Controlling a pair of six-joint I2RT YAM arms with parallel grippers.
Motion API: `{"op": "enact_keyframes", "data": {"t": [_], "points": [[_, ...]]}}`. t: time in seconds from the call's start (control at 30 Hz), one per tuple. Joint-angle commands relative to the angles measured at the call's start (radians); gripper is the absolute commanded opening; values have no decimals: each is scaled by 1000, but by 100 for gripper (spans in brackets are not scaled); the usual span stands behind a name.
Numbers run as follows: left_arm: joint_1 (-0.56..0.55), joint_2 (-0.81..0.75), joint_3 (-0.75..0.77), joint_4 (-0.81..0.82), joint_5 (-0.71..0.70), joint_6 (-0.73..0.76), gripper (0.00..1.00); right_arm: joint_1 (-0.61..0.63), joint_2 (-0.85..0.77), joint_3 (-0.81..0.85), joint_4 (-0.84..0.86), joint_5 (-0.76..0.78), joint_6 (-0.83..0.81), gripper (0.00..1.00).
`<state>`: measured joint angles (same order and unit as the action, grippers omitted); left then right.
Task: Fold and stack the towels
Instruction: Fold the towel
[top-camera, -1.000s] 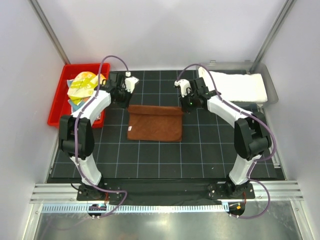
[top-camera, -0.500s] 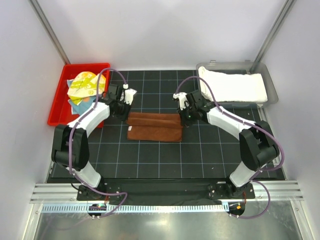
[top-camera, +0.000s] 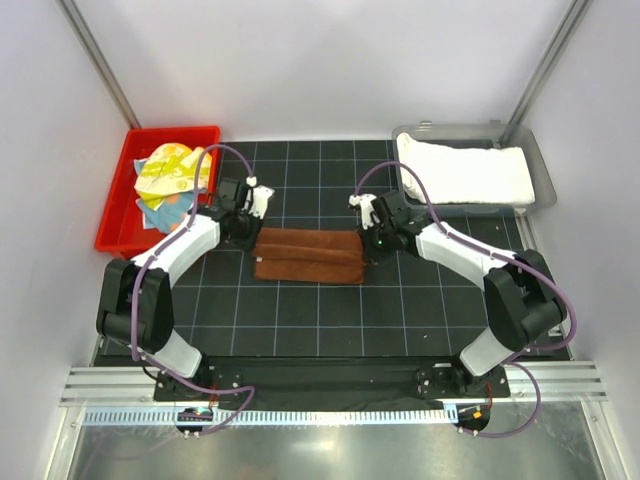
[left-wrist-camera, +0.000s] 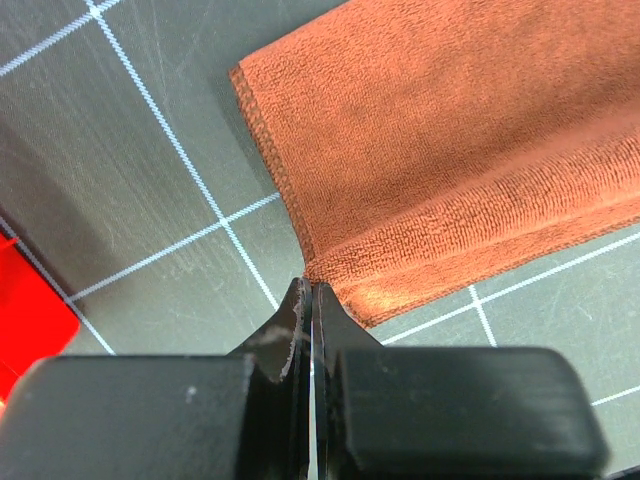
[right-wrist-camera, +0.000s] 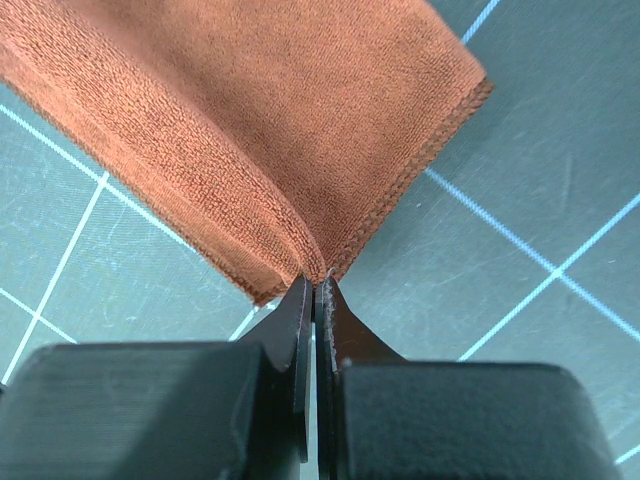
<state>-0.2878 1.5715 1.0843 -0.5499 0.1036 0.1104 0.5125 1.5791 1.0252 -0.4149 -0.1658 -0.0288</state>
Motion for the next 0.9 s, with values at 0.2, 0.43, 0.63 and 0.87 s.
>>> {"op": "enact_keyframes", "data": {"t": [0.2,0.43,0.63,0.87], "points": [[-22,-31,-24,34,-90,-44,0,23,-48,-45,18,6,66,1],[-25,-31,-44,28,-142,-69,0,24,-68,-53,-10,17,82,1],[-28,-28,-53,28,-153,-104,0,26,-93,-77,5,-9,119,2],[-51,-19,-61,7,-171,-133,1,26,-93,-135,41,-69,178,10]]}}
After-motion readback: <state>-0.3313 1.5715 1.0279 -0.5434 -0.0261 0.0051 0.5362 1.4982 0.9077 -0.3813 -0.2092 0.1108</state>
